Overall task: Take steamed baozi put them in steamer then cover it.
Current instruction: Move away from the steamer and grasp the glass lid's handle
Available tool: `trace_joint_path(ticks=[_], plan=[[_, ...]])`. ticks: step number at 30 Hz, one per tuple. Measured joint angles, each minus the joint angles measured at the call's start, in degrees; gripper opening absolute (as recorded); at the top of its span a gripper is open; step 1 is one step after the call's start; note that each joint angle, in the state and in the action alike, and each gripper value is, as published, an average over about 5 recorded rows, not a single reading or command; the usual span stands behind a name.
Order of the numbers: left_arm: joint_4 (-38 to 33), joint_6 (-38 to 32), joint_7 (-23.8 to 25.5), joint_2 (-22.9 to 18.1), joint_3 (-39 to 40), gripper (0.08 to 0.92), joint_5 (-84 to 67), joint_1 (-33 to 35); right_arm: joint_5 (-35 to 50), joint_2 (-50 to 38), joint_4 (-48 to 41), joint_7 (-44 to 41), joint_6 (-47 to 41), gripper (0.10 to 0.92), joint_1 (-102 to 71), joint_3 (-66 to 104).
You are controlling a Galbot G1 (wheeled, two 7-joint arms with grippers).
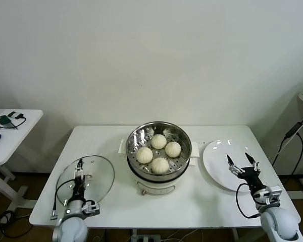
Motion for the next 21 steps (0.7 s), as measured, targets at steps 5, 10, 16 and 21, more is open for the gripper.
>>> trace_joint_path(ticks=[5,10,16,21], plan=[[1.8,-0.1,-0.7,0.3,-0.1,0.749,-1.1,-1.6,-0.7,0.6,-0.3,-0.3,0.2,0.823,-0.1,0.1],[2.9,-0.3,-1.2,0.4,0.2,0.610,-2.2,-2.2,-1.3,1.1,-0.7,-0.6,0.4,0.823,0.0,0.2],[3.3,-0.5,-1.4,0.7,0.5,0.437,-3.4,-2.4,-2.0,1.7,-1.1,-0.8,0.7,0.823,0.2,0.2],[3.0,-0.6,-1.4,1.1,0.6,0.290,-4.4,-2.3,-2.7,1.9,-1.4,-1.1,1.2,0.823,0.4,0.0]])
